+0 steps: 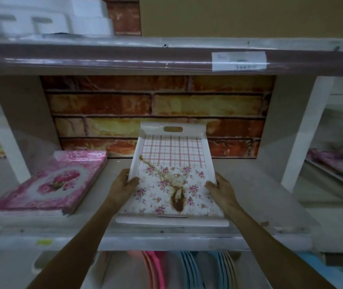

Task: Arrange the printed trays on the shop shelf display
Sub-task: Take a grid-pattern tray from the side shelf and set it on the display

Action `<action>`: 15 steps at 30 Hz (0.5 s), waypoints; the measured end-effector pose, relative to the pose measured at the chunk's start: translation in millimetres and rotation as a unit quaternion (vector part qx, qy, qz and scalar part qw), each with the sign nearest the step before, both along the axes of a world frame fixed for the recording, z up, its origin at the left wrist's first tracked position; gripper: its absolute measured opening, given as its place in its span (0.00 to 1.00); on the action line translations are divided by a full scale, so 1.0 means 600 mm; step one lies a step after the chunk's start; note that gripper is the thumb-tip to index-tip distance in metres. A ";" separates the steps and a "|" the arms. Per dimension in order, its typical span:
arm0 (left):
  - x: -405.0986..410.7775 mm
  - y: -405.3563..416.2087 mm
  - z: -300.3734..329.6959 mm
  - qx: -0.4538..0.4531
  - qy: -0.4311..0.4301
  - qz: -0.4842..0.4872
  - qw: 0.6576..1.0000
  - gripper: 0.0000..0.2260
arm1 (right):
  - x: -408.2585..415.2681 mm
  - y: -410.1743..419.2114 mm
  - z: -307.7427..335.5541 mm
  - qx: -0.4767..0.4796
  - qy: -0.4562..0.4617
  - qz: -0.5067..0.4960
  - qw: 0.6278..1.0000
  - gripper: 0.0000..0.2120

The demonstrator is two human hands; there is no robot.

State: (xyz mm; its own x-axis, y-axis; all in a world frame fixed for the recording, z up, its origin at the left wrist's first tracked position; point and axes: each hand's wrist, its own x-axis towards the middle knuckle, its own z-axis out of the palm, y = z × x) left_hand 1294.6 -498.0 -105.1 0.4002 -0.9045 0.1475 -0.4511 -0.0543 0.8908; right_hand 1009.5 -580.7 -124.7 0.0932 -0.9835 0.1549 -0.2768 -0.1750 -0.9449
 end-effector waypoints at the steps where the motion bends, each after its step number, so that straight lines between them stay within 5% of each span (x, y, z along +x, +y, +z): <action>1: 0.002 -0.005 -0.008 0.004 -0.018 0.002 1.000 0.15 | 0.004 -0.003 -0.008 0.000 0.012 -0.005 1.000 0.20; 15: 0.015 -0.047 -0.080 0.056 -0.096 -0.007 0.994 0.14 | 0.017 -0.035 -0.061 0.029 0.089 -0.022 0.995 0.15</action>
State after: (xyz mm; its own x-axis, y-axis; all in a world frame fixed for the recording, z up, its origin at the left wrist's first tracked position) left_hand 1303.6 -526.1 -153.2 0.3610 -0.9251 0.1179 -0.6141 -0.1406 0.7766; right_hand 1019.6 -602.0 -161.0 0.0709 -0.9941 0.0823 -0.4464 -0.1054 -0.8886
